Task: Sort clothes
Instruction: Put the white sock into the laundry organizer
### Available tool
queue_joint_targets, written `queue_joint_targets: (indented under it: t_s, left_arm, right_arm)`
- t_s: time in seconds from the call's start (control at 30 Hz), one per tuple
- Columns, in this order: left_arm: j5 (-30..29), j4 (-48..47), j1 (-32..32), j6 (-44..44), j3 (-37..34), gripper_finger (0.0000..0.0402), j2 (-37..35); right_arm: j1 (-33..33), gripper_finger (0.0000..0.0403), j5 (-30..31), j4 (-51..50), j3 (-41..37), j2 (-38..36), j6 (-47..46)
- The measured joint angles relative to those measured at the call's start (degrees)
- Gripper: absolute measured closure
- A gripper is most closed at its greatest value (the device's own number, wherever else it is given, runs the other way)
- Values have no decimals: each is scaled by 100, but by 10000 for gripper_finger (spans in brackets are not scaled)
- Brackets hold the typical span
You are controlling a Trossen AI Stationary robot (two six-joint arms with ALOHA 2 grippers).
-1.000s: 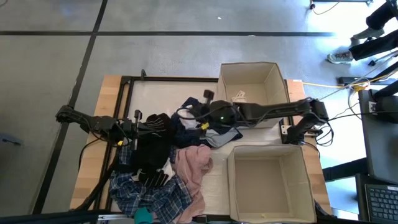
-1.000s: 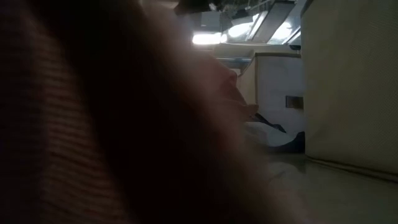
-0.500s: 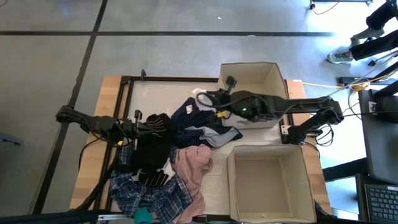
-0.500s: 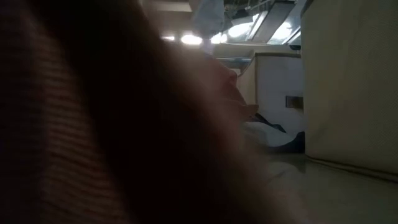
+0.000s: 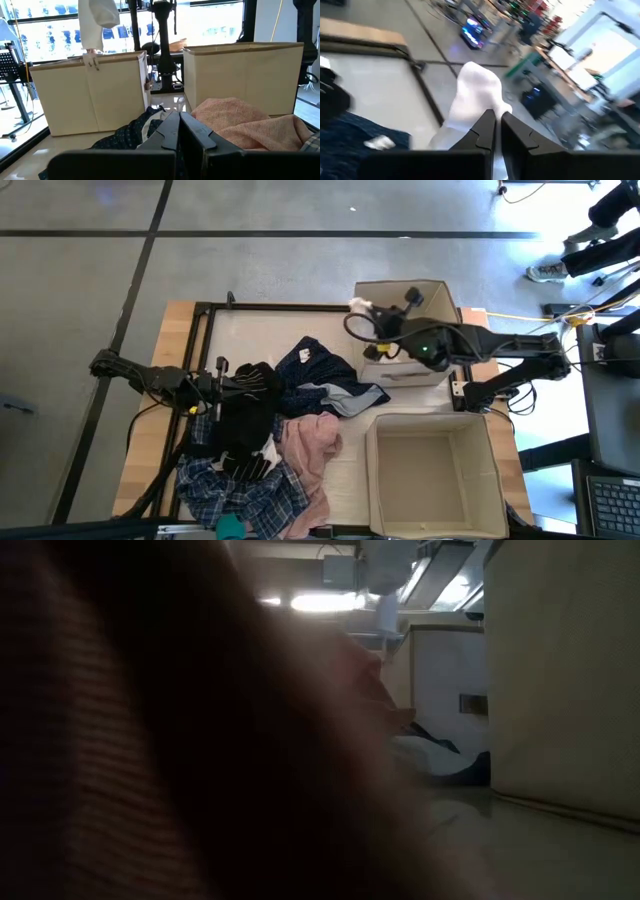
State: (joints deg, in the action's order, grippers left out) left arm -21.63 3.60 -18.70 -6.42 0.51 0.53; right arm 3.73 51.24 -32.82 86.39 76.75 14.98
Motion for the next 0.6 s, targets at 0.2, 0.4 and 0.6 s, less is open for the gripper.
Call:
queue_joint_targets:
  t_s: [0.2, 0.4, 0.6]
  left_arm:
    - [0, 2, -2, 0, 0, 400, 1]
    - [0, 0, -1, -1, 0, 400, 1]
    - [0, 2, -2, -4, 1, 400, 1]
  right_arm:
    - [-114, 377, 614, -1047, 2, -326, -645]
    - [-519, 377, 480, -2741, 4, -450, -2225]
    - [-939, 377, -426, -3361, -259, -415, -3101]
